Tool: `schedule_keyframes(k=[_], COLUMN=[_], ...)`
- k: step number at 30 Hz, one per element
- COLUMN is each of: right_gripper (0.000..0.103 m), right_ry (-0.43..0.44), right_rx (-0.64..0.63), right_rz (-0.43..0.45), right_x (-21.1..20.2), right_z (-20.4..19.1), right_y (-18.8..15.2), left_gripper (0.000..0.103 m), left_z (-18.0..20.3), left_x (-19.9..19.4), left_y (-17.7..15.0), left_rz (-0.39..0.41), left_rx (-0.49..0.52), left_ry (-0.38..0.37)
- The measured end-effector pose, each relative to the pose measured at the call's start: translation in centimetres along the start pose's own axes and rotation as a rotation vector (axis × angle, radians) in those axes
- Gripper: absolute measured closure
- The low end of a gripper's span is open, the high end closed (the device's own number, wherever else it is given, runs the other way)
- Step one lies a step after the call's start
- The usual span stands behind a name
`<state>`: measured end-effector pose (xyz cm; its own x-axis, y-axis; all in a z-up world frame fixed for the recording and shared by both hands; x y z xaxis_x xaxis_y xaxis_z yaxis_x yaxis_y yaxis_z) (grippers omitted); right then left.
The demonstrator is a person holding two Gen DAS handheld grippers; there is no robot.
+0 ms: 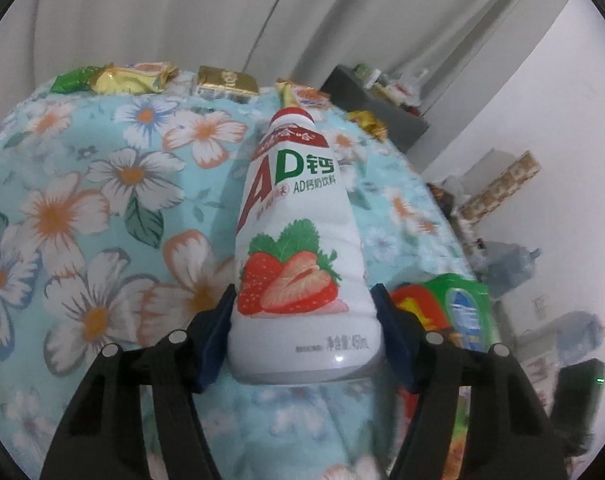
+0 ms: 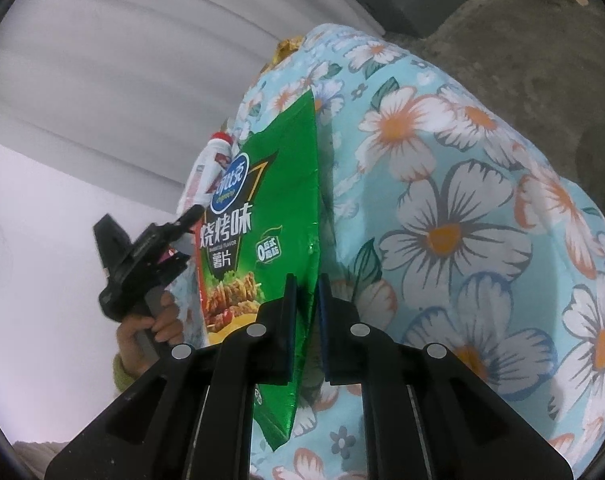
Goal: Collect trash
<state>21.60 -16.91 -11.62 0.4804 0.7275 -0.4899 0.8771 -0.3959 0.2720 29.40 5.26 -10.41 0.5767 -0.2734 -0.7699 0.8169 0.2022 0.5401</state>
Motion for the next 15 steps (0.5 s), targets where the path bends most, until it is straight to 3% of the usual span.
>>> schedule_keyframes(k=[5,9,15], right_gripper=[0.092,0.092,0.092], right_ry=[-0.013,-0.021,-0.039], right_rx=[0.009,0.002,-0.01], right_rz=[-0.003,0.003,0.013], right_x=[0.6,0.8,-0.5], right_z=[0.3,-0.1,-0.3], right_y=[-0.3,-0.5,-1.1], left_gripper=[0.039,0.039,0.039], left_z=[2.2,4.9,6.8], left_x=[-4.1,-7.2,-9.5], left_y=[-0.8,-3.0,-7.1], left_rz=[0.034,0.018,-0.022], left_rx=[-0.026,-0.016,0.032], left_ry=[-0.138,-0.254,-0.287])
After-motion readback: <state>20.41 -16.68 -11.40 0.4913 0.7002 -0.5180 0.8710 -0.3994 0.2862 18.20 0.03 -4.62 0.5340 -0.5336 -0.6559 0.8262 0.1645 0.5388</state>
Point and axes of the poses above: each gripper's, at about its wrist camera, not at the fingertips, and x roughly the way its jaws point, z to its right, y to its top, the point moved 9 cm from there along x, roughly the way its jaws point, and after that the axes turned 10 degrees about y, right-handed, at the moved point
